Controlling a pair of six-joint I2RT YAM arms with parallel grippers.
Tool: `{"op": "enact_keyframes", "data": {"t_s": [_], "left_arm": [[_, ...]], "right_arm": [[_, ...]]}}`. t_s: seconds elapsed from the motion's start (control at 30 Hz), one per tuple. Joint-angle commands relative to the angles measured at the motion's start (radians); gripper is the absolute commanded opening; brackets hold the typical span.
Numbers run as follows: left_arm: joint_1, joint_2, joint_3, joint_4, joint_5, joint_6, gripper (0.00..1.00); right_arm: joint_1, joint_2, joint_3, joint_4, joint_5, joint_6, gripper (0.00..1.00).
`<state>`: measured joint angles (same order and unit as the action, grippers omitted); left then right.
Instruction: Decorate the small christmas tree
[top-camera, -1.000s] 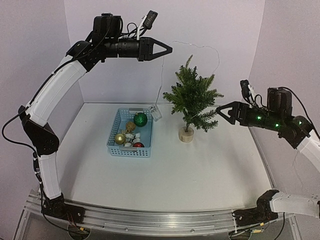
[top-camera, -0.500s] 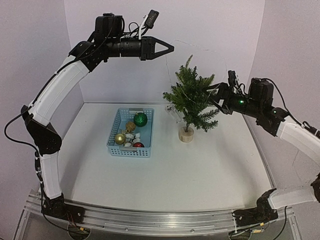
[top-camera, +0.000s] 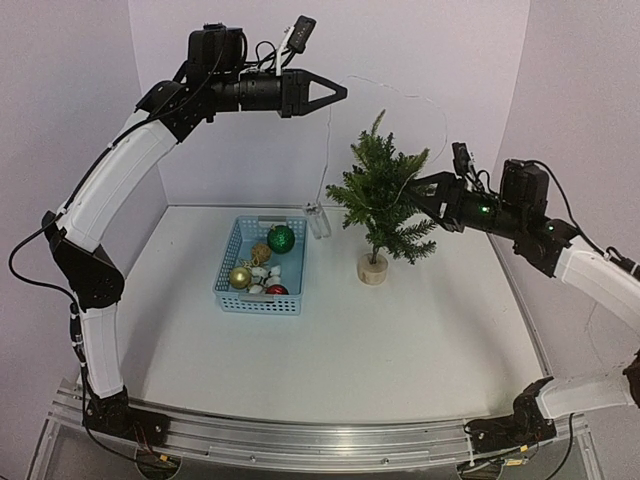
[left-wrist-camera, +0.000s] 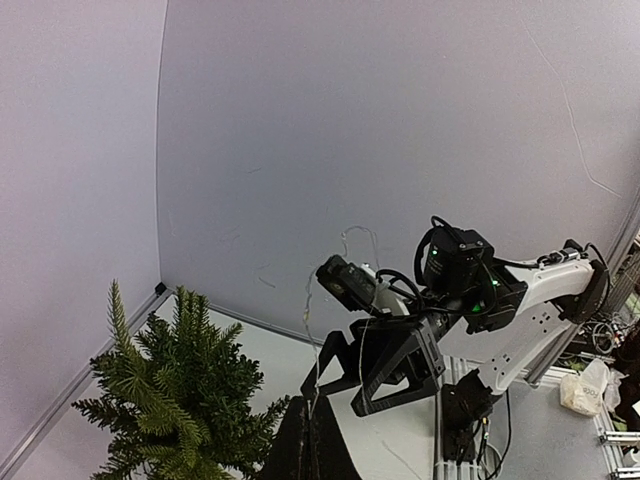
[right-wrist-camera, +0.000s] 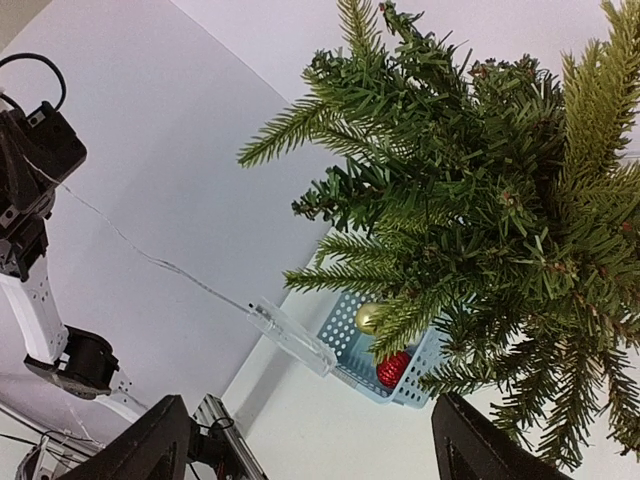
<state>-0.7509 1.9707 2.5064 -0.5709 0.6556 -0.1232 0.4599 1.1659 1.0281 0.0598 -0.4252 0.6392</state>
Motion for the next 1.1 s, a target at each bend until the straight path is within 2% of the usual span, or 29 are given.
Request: {"op": "enact_keyframes", "data": {"t_s": [0.0, 0.23, 0.37, 0.7, 0.8, 0.97, 1.07], "left_arm": [[0.005, 0.001, 0.049, 0.037, -0.02, 0.021, 0.0], [0.005, -0.001, 0.05, 0.038, -0.015, 0.027, 0.0], [0.005, -0.002, 0.054, 0.04, -0.025, 0.033, 0.0], [0.005, 0.005, 0.056, 0.047, -0.024, 0.034, 0.0], [0.005, 0.004, 0.055, 0.045, -0.021, 0.038, 0.0], [0.005, 0.007, 0.051, 0.05, -0.017, 0.036, 0.0], [0.005, 0.009, 0.05, 0.054, -0.013, 0.033, 0.0]], "right_arm": [[0.001, -0.065, -0.016, -0.001, 0.032, -0.036, 0.83], [0.001, -0.067, 0.005, -0.03, 0.018, -0.052, 0.82], [0.001, -0.078, 0.062, -0.236, 0.119, -0.133, 0.82], [0.002, -0.096, 0.066, -0.274, 0.025, -0.197, 0.83], [0.0, -0.057, 0.077, -0.213, 0.002, -0.147, 0.85], [0.002, 0.007, 0.048, 0.076, -0.005, 0.043, 0.85], [0.003, 0.046, 0.057, 0.108, 0.022, 0.084, 0.82]]}}
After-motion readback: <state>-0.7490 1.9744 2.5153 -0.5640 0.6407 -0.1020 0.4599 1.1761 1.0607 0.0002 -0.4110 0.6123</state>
